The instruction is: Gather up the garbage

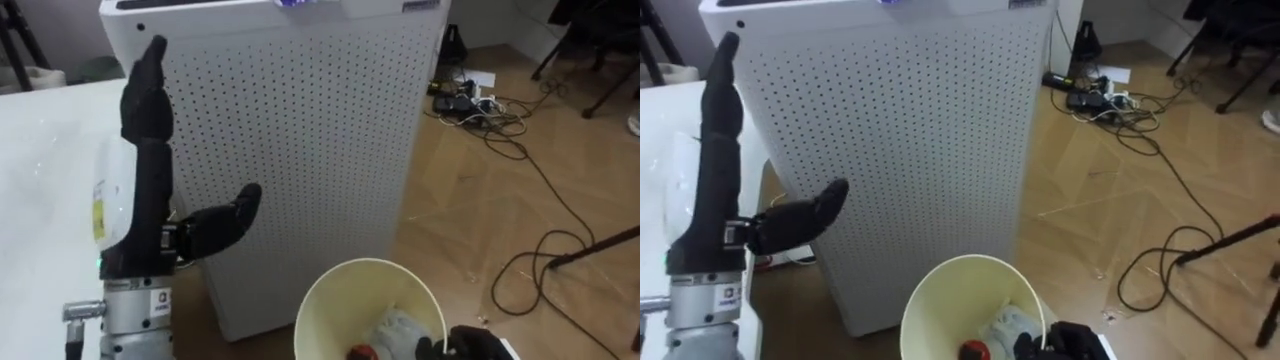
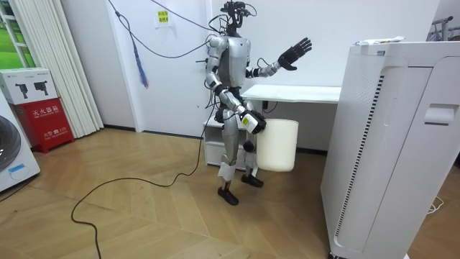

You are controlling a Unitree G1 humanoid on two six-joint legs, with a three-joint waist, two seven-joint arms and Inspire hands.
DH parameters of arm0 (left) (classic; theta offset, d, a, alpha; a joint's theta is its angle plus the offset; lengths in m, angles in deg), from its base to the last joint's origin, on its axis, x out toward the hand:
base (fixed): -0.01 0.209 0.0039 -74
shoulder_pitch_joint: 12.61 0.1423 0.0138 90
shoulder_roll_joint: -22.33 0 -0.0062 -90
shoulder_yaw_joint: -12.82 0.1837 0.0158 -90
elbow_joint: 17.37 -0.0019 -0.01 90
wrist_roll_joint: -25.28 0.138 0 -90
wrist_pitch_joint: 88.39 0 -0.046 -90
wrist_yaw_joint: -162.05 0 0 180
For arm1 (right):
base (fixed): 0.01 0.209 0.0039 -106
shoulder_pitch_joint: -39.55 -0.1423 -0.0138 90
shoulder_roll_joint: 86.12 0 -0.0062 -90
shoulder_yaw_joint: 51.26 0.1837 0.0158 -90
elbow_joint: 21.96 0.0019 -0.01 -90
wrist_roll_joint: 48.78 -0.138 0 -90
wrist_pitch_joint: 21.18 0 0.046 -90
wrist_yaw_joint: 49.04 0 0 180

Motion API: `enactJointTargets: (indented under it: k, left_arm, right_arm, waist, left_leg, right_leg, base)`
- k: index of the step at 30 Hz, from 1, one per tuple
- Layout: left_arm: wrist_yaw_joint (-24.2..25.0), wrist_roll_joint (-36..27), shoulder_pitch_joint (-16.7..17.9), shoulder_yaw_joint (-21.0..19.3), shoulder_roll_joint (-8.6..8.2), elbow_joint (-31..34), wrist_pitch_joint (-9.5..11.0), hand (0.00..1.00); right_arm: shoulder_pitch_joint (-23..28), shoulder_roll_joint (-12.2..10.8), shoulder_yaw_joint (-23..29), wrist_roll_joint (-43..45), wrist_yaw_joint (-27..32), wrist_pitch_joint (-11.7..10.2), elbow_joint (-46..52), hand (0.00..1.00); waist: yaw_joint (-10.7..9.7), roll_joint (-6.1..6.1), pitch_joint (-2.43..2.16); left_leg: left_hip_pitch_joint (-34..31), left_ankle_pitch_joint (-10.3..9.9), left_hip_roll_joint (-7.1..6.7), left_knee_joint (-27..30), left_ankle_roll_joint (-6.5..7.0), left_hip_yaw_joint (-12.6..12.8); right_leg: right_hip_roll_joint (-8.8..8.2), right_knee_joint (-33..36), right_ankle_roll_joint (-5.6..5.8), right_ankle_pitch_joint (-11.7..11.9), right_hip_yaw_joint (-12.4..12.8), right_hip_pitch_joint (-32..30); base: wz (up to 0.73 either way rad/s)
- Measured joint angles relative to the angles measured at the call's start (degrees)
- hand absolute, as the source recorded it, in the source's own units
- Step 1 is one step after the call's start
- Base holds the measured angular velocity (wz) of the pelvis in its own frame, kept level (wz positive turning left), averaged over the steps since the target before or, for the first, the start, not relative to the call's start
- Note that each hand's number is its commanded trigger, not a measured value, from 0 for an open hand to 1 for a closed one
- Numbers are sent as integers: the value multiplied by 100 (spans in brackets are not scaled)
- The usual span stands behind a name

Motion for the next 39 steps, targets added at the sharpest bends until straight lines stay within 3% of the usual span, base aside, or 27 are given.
enactJointTargets:
  k: [1, 2, 3, 4, 5, 6, 7, 8, 9, 10, 11, 12, 13, 15, 16, 17, 19, 21, 24, 28, 35, 39]
  left_arm:
    - [-142, 198, -11, -48, -11, 2, 47, 0]
    - [-215, 271, -38, -74, 19, 2, 66, 0]
    - [-344, 284, -46, -91, 88, -8, 82, 0]
    - [-430, 283, -44, -101, 86, -10, 93, 0]
    - [-475, 281, -49, -110, 94, -9, 96, 0]
    - [-540, 277, -86, -128, 136, -7, 108, 0]
    - [-554, 290, -86, -133, 156, -2, 136, 0]
    - [-554, 321, -95, -141, 160, 0, 156, 0]
    - [-564, 404, -102, -148, 175, 10, 229, 0]
    - [-574, 514, -150, -129, 214, 17, 313, 0]
    - [-573, 548, -207, -121, 245, 22, 353, 0]
    - [-573, 582, -363, -76, 292, 21, 401, 0]
    - [-594, 626, -477, -44, 308, 20, 429, 0]
    - [-725, 685, -555, -26, 364, 11, 535, 0]
    - [-812, 766, -605, -37, 405, 10, 581, 0]
    - [-840, 793, -630, -35, 419, 10, 595, 0]
    - [-940, 956, -779, -22, 414, 9, 617, 0]
    - [-958, 1120, -857, -27, 463, 53, 606, 0]
    - [-952, 1264, -882, 14, 637, 112, 584, 0]
    - [-960, 1395, -891, 19, 703, 112, 561, 0]
    - [-1026, 1471, -912, 30, 795, 117, 389, 0]
    - [-1167, 1561, -937, 40, 806, 118, 320, 0]
  right_arm:
    - [68, 15, -2, 15, -47, 3, -4, 100]
    - [102, 4, -33, 15, -59, 3, -9, 100]
    - [192, -12, -92, 3, -102, 2, -80, 100]
    - [258, 32, -91, -23, -98, 2, -108, 100]
    - [255, 57, -85, -28, -77, 1, -112, 100]
    - [210, 122, -89, -20, -34, -6, -112, 100]
    - [202, 177, -100, 23, -38, -4, -111, 100]
    - [202, 179, -102, 36, -37, -2, -111, 100]
    - [202, 172, -143, 53, -26, 0, -111, 100]
    - [209, 137, -163, 67, -30, 1, -111, 100]
    - [213, 111, -166, 66, -42, 0, -110, 100]
    - [211, 72, -167, 49, -52, 0, -110, 100]
    - [209, 53, -169, 6, -53, 0, -110, 100]
    - [200, 54, -194, 6, -52, 0, -109, 100]
    - [165, 54, -238, 16, -46, 0, -109, 100]
    - [154, 62, -281, 33, -49, 0, -109, 100]
    - [100, 52, -337, 62, -138, -3, -110, 100]
    - [70, 53, -378, 114, -205, -3, -115, 100]
    - [14, 47, -438, 197, -360, -3, -120, 100]
    - [3, 56, -493, 269, -440, 2, -119, 100]
    - [-54, 71, -493, 605, -547, 4, -112, 100]
    - [-111, 135, -497, 701, -557, 4, -63, 100]
  waist:
    - [157, 65, -35]
    - [191, 22, -8]
    - [193, -117, 30]
    - [234, -190, 33]
    - [253, -190, 27]
    - [294, -148, 65]
    - [329, -91, 50]
    - [338, -1, 4]
    - [326, 30, -23]
    - [251, 59, -42]
    - [226, 35, -46]
    - [163, -74, 8]
    - [127, -128, 34]
    - [63, -71, 15]
    - [49, 17, 16]
    - [47, 30, 21]
    - [14, 176, 59]
    - [49, 258, 37]
    - [39, 207, 65]
    - [23, 163, 52]
    - [19, 161, 39]
    - [23, 194, -4]
  left_leg:
    - [45, 221, 76, -15, 165, 182]
    - [92, 327, 159, -21, 284, 477]
    - [242, 277, 191, -8, 350, 861]
    - [328, 195, 235, 72, 369, 1127]
    - [319, 117, 266, 196, 368, 1217]
    - [232, -68, 303, 562, 329, 1249]
    - [108, -187, 270, 837, 347, 1151]
    - [76, -213, 232, 876, 353, 1048]
    - [62, -242, 82, 809, 391, 826]
    - [109, -315, 50, 773, 457, 803]
    - [154, -344, 0, 769, 488, 860]
    - [228, -458, -96, 867, 532, 938]
    - [315, -594, -131, 1008, 542, 1049]
    - [337, -780, -119, 1211, 564, 1024]
    - [413, -839, -112, 1239, 569, 1024]
    - [434, -848, -117, 1235, 558, 1027]
    - [492, -847, -109, 1197, 628, 1028]
    - [470, -817, -108, 1077, 683, 1025]
    - [486, -785, -121, 911, 714, 1024]
    - [509, -786, -123, 792, 714, 998]
    - [530, -736, -111, 689, 638, 861]
    - [621, -700, -111, 602, 587, 859]
  right_leg:
    - [66, 264, 49, -85, 83, -68]
    - [22, 470, 43, -197, 40, -63]
    - [-113, 985, 57, -526, -165, 60]
    - [-245, 1274, 59, -752, -398, 177]
    - [-291, 1332, 35, -814, -496, 181]
    - [-326, 1271, -69, -908, -551, 152]
    - [-255, 1201, -107, -968, -439, 139]
    - [-237, 1165, -87, -982, -392, 140]
    - [-238, 1108, -36, -996, -328, 196]
    - [-313, 1186, 16, -1018, -344, 273]
    - [-388, 1341, 56, -1073, -363, 253]
    - [-601, 1948, 135, -1192, -395, 116]
    - [-818, 2632, 197, -1124, -404, -139]
    - [-860, 3147, 243, -871, -351, -350]
    - [-861, 3208, 242, -785, -366, -356]
    - [-860, 3165, 243, -781, -366, -338]
    - [-788, 2710, 282, -806, -384, -111]
    - [-691, 2131, 327, -836, -366, 61]
    - [-552, 1108, 346, -826, -360, 462]
    - [-431, 172, 482, -649, -387, 854]
    - [-327, -272, 437, -502, -535, 1058]
    - [-305, -411, 407, -479, -533, 1163]
  base:
    - [-54]
    - [-31]
    - [0]
    - [4]
    - [-23]
    - [-40]
    - [-42]
    - [-34]
    - [-18]
    - [-8]
    - [12]
    - [14]
    - [13]
    - [-2]
    - [-9]
    - [-13]
    - [-11]
    - [-20]
    - [-26]
    - [-14]
    - [7]
    - [-3]
